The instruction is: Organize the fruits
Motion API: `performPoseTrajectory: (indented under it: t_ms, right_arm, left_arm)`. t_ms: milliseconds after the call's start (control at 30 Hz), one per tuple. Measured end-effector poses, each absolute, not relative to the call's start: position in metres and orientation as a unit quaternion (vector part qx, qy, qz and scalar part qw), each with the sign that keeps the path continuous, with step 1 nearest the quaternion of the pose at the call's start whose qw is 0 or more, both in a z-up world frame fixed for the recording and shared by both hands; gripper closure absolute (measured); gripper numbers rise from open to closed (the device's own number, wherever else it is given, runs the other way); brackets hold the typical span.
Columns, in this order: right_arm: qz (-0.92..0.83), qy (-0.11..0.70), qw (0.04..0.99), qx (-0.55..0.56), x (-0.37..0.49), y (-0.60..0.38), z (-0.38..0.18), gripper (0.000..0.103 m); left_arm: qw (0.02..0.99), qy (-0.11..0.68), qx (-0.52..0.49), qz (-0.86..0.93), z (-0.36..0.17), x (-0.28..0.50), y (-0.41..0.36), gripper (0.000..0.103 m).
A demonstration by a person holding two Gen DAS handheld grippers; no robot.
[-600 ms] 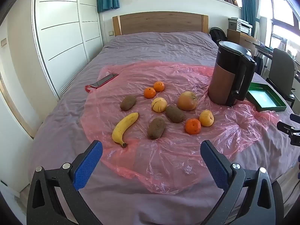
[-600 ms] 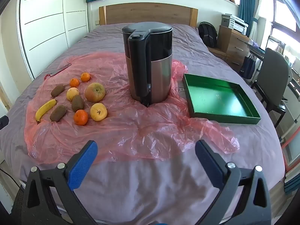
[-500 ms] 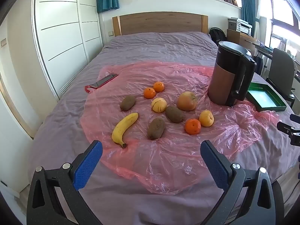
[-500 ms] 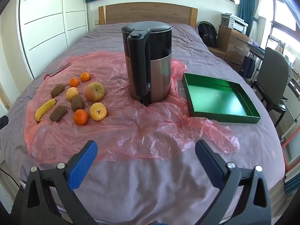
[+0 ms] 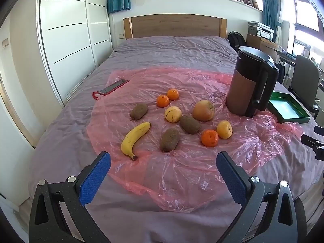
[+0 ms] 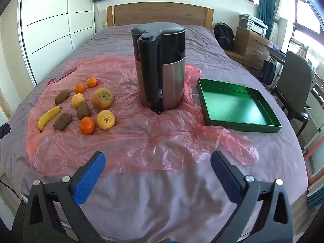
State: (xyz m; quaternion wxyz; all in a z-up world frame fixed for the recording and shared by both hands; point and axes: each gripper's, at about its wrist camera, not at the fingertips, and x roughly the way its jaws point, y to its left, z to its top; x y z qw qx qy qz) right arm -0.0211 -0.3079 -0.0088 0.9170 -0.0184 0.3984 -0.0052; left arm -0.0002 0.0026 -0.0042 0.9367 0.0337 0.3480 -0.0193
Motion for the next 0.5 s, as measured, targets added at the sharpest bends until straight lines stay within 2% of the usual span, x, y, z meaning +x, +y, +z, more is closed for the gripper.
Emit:
performPoseTrajectory:
  t_ms: [500]
  right_arm:
    - [-0.006, 0.399, 0.917, -0.019, -0.0211, -0.3071, -0.0093, 0.0]
  left_arm:
    - [0.934, 0.35, 0.058, -0.032, -0.0064, 0.0008, -0.0071, 0.001]
